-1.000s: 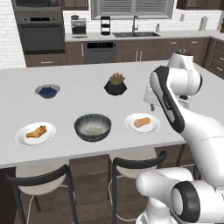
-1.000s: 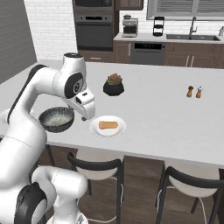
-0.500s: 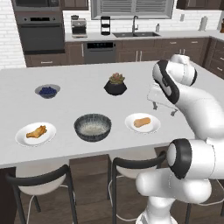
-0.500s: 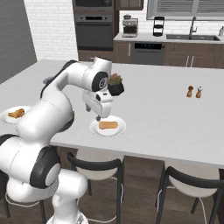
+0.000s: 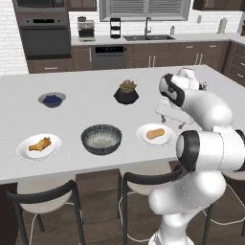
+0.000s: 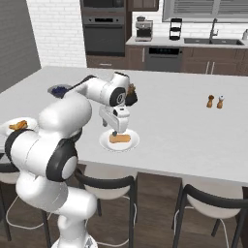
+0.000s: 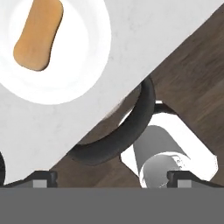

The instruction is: Pick the chicken drumstick and squash from their plates and place them in the bowl. Then put the bowl in the fridge.

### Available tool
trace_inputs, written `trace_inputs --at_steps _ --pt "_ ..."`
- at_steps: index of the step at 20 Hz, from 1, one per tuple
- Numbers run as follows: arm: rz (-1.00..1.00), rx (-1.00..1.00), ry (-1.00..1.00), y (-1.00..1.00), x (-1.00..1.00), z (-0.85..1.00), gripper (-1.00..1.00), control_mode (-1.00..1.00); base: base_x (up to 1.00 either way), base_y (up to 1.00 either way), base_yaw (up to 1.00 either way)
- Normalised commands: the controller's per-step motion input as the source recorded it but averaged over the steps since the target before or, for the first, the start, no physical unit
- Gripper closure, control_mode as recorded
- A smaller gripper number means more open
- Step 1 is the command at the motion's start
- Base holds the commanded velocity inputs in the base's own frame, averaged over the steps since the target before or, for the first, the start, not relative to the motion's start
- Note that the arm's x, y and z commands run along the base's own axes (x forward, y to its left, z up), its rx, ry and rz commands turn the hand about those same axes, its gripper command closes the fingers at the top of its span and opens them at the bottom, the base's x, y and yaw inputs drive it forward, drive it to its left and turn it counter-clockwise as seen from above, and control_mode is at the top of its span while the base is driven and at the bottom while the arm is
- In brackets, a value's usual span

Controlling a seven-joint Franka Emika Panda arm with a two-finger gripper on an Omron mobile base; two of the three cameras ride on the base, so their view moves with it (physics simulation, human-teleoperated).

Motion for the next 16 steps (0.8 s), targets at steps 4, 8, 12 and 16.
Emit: trace_inputs --at_steps 4,8,12,16 --pt "-0.02 0.0 0.01 0.0 0.6 -0.47 -1.0 -1.0 0.0 0.0 0.0" --pt "0.0 0.0 0.04 -0.02 0.63 -0.42 -1.0 -1.0 0.0 0.0 0.0" --pt "-0.02 0.0 0.0 -0.06 0.6 -0.36 -1.0 -1.0 0.0 0.0 0.0" --pt "-0.02 0.0 0.01 -0.25 0.56 -0.23 -1.0 -1.0 0.0 0.0 0.0"
